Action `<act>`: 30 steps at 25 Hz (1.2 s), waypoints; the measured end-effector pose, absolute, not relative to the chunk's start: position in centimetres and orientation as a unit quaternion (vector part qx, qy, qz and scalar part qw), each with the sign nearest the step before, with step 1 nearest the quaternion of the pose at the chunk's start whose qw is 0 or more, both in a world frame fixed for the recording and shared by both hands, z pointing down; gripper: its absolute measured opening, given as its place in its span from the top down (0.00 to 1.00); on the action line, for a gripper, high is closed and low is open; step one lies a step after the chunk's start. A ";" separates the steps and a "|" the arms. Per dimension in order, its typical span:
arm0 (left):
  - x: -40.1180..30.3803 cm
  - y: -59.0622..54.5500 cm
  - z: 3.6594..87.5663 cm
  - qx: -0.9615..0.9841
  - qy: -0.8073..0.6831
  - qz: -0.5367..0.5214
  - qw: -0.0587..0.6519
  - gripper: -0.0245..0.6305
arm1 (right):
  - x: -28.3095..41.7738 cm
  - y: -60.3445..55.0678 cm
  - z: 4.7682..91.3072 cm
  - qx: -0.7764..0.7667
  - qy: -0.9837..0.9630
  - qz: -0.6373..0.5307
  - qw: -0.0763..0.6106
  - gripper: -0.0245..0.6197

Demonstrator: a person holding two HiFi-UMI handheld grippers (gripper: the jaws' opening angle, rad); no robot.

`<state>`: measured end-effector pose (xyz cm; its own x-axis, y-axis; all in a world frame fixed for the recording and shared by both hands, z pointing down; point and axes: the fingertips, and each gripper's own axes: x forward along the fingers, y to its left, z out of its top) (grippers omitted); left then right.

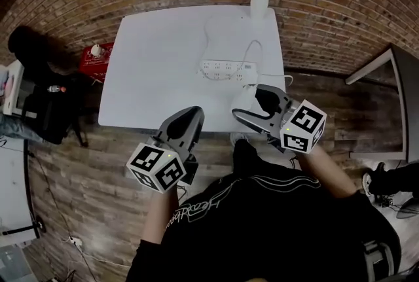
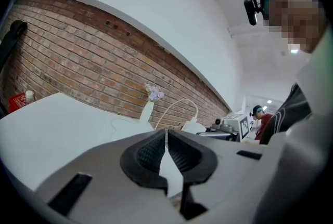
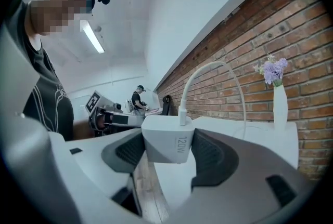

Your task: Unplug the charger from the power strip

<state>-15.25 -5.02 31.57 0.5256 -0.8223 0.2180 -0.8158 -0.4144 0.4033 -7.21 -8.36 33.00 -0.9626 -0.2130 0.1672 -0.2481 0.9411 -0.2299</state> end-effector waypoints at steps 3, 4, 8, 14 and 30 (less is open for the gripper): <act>-15.2 -3.6 31.1 0.843 -0.486 -0.007 0.232 0.94 | -7.0 -6.9 32.8 0.126 -0.982 0.123 0.069 0.58; -15.3 -3.1 31.0 0.843 -0.486 -0.006 0.231 0.94 | -7.1 -6.4 32.7 0.127 -0.982 0.125 0.067 0.58; -14.4 -2.3 31.0 0.850 -0.477 -0.006 0.225 0.94 | -6.4 -5.7 32.4 0.136 -0.981 0.127 0.061 0.58; -14.3 -1.3 30.6 0.852 -0.474 -0.010 0.223 0.94 | -6.2 -4.6 32.2 0.146 -0.980 0.119 0.061 0.58; -14.2 0.5 30.1 0.854 -0.471 -0.015 0.219 0.94 | -5.8 -3.3 32.4 0.164 -0.977 0.117 0.068 0.58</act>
